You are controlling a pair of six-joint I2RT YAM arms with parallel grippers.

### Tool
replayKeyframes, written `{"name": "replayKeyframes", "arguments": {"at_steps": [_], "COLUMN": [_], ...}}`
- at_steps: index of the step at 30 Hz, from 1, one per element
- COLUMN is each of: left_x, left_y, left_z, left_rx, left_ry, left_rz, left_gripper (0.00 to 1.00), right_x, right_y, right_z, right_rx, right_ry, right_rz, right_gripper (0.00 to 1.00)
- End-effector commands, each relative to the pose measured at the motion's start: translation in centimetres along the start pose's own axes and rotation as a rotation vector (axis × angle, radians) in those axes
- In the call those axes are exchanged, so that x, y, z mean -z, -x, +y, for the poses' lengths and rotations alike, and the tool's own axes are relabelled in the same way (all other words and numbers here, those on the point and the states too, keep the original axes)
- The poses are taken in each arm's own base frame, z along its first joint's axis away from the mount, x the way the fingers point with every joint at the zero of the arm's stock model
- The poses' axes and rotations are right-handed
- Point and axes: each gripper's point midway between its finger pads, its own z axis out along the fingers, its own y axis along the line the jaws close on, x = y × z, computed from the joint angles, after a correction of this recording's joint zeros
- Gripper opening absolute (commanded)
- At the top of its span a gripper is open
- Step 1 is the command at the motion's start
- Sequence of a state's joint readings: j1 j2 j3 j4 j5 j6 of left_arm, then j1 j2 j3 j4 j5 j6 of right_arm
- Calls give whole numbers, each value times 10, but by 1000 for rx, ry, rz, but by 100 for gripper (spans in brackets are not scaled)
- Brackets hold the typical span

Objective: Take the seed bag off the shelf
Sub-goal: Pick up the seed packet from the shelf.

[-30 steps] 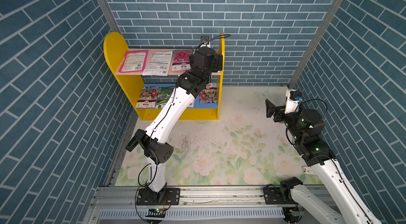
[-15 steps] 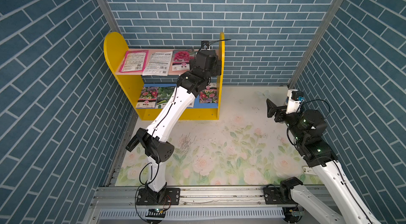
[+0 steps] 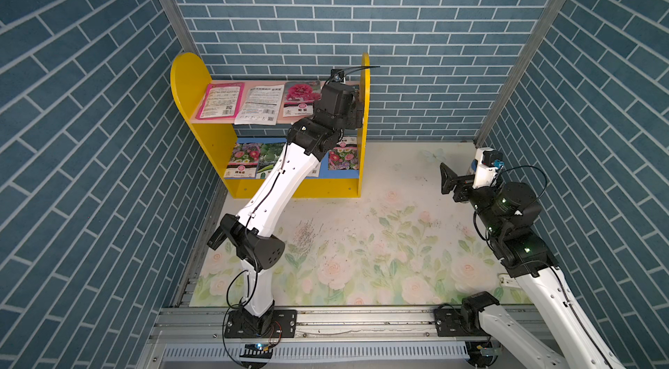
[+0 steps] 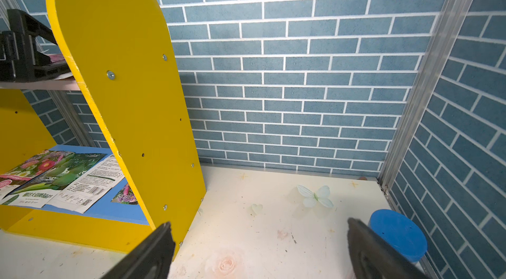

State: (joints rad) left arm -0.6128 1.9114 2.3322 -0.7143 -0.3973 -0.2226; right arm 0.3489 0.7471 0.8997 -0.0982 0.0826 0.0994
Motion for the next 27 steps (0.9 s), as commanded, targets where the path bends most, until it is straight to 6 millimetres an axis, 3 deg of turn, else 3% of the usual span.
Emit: {"name": "replayKeyframes", "arguments": {"at_steps": [1,7,10,16,27], "left_x": [14,23,32,61,115], "left_y": [-8,-4,14,44,14], "left_z": [1,3,9,11,17], "left_rx": [-4,7,36,110,287], "left_ry": [-28,-33,-25,-84,-273], "left_rz": [53,47,-25,-140,-111], "left_gripper": [88,91,99,100,100], "right_x": [4,4,4,6,11], "right_y": [-3,-3,-2,-3,10], "right_z": [1,2,2,1,15], "right_rx": [-32,-36,-36,-36,-30], "right_ry": [4,7,8,5,88], "right_rz": [2,0,-1,-3,-25], "right_gripper": [100,100,100,100,100]}}
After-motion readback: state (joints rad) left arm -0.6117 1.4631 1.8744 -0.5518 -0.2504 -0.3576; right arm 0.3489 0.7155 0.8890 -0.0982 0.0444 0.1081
